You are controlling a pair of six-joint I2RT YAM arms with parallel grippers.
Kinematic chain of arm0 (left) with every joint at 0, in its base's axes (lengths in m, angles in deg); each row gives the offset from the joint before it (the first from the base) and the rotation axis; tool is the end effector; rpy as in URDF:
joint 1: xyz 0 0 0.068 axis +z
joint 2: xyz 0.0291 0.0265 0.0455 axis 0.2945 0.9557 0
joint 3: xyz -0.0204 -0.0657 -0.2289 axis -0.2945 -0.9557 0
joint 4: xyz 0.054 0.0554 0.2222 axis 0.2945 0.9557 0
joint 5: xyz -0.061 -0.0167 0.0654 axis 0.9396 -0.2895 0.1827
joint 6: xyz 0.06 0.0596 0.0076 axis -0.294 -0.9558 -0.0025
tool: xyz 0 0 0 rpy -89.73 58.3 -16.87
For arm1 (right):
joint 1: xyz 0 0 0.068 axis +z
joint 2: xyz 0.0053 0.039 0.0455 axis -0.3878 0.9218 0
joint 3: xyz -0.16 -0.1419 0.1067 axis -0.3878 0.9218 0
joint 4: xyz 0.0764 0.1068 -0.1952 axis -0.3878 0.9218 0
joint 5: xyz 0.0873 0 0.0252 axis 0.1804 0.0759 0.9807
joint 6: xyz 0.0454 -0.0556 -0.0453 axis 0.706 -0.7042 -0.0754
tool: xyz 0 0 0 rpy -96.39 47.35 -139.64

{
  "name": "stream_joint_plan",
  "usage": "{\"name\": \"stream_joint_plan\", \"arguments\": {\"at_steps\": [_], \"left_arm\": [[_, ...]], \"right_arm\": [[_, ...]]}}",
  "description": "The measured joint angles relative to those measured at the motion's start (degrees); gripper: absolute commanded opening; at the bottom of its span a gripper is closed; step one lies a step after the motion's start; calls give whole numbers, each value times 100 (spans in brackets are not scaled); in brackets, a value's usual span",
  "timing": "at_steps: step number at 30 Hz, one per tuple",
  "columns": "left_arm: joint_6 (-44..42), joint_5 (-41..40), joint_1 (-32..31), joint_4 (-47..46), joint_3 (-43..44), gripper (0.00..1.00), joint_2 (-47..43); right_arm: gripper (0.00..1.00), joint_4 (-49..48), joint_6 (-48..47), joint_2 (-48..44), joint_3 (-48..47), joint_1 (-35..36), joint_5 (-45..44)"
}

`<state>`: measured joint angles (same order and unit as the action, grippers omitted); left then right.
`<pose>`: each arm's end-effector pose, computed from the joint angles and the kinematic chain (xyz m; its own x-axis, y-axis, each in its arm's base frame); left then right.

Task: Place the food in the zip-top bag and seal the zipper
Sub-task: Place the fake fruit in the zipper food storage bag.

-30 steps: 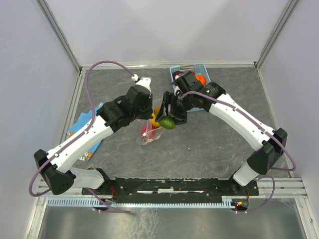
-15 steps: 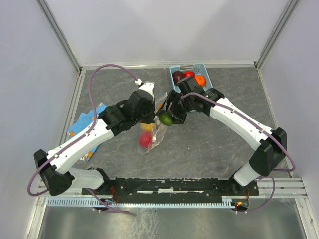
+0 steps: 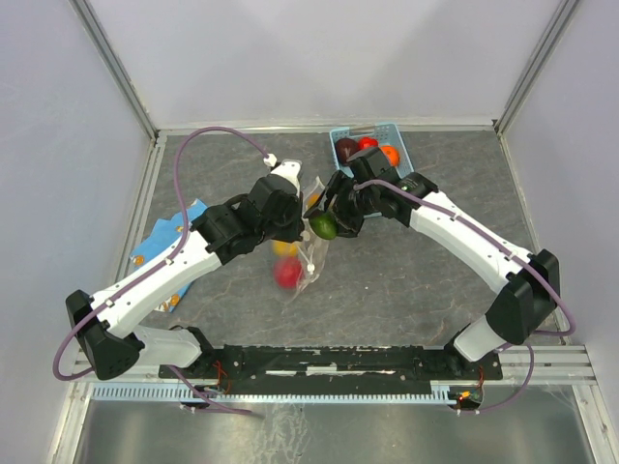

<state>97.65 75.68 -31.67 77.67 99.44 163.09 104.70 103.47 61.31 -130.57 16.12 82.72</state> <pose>0.1977 -0.1980 0.3039 -0.6699 0.0555 -0.7404 0.3247 0.9187 -0.2248 0.2509 0.2283 0.2716 -0.8888 0.4570 -0.0353 0.2989 0.6363 0.7112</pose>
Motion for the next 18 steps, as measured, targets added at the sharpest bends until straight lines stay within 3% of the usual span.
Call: {"name": "stream_joint_plan", "arguments": {"at_steps": [6, 18], "left_arm": [[199, 232, 0, -87, -2, 3, 0], [442, 509, -9, -361, -120, 3, 0]], "right_arm": [[70, 162, -149, 0, -4, 0, -205], [85, 944, -796, 155, -616, 2, -398]]}}
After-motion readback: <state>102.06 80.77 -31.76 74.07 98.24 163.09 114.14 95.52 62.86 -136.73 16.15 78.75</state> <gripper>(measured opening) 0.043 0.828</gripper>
